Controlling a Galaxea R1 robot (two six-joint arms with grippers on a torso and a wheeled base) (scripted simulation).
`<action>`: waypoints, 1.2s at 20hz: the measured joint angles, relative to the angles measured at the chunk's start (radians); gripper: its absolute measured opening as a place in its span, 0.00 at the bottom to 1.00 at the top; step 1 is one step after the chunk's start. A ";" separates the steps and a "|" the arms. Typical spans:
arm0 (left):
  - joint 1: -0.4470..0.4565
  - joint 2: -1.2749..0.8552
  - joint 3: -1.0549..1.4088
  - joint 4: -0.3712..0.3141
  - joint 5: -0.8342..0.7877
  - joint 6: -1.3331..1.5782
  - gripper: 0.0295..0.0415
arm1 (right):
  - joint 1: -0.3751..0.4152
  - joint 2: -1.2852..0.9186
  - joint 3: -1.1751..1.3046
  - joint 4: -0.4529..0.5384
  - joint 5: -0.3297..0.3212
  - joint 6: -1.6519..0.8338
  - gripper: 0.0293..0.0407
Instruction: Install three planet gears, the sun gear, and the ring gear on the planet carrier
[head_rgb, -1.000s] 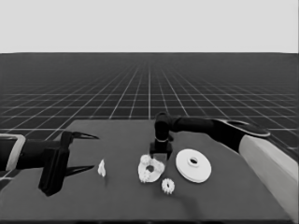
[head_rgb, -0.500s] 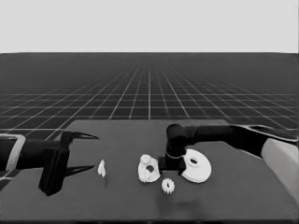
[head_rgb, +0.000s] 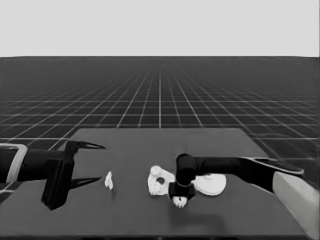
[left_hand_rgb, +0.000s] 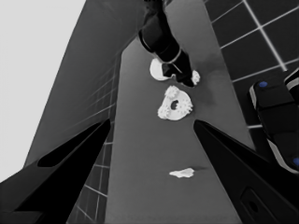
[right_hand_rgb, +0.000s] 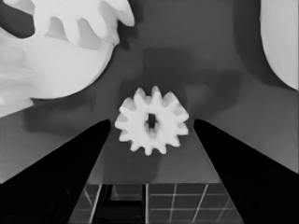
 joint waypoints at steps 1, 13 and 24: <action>0.000 0.000 0.000 0.000 0.000 0.000 0.75 | -0.001 0.000 -0.001 -0.001 0.000 -0.001 0.81; 0.000 0.000 0.000 0.000 0.000 0.000 0.75 | 0.077 -0.014 0.069 0.085 -0.027 0.050 0.15; 0.000 0.000 0.000 0.000 0.000 0.000 0.75 | 0.270 0.183 -0.222 0.270 0.001 -0.041 0.15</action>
